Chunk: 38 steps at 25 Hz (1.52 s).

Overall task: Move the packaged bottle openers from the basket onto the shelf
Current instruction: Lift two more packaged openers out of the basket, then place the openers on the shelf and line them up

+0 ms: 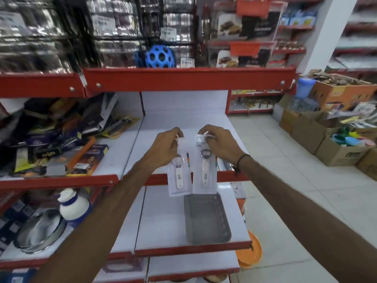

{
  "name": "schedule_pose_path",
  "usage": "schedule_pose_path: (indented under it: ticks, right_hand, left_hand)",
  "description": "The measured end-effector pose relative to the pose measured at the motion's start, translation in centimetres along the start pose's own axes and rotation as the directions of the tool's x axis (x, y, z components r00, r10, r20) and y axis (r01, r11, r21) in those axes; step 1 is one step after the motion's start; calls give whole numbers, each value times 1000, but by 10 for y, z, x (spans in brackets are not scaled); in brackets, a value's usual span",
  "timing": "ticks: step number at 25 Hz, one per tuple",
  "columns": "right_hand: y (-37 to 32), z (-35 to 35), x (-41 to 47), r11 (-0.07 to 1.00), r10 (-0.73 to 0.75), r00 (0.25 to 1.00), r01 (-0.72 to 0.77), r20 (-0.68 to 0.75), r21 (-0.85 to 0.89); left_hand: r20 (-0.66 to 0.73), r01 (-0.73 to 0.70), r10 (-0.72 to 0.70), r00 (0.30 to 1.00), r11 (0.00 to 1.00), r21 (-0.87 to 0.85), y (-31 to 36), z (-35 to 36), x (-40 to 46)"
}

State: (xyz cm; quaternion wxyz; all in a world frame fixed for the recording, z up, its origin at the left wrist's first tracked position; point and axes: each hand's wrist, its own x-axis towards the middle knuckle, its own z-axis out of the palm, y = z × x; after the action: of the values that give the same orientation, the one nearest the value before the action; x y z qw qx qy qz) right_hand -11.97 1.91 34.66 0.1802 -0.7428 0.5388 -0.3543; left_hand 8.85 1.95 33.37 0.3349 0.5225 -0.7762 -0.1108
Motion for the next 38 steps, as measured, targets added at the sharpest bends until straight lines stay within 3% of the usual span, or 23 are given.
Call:
schedule_pose_path:
  ticks: [3, 10, 17, 23, 27, 29, 33, 38]
  right_hand:
    - [-5, 1, 46, 997, 70, 998, -70, 5, -18]
    - [22, 45, 108, 961, 276, 945, -265, 174, -80]
    - [52, 94, 121, 948, 316, 904, -308, 287, -72]
    - [46, 106, 115, 959, 283, 919, -266, 275, -97]
    - [42, 100, 103, 945, 151, 960, -70, 236, -318]
    - [46, 92, 96, 950, 126, 961, -45, 248, -308]
    - [55, 84, 79, 956, 166, 904, -49, 393, -291]
    - [57, 82, 64, 937, 207, 810, -4, 549, -348]
  left_hand:
    - [-5, 115, -115, 993, 993, 22, -15, -13, 37]
    - [62, 277, -279, 958, 960, 40, -69, 10, 78]
    - [111, 342, -344, 932, 939, 35, -113, 42, 90]
    - [201, 327, -329, 923, 944, 45, -122, 51, 81]
    - [258, 250, -290, 922, 952, 177, -124, 43, 71]
    - [298, 253, -277, 913, 960, 116, -120, 39, 59]
    - [490, 240, -291, 822, 957, 166, -112, 41, 31]
    - [522, 238, -296, 800, 955, 177, -111, 37, 21]
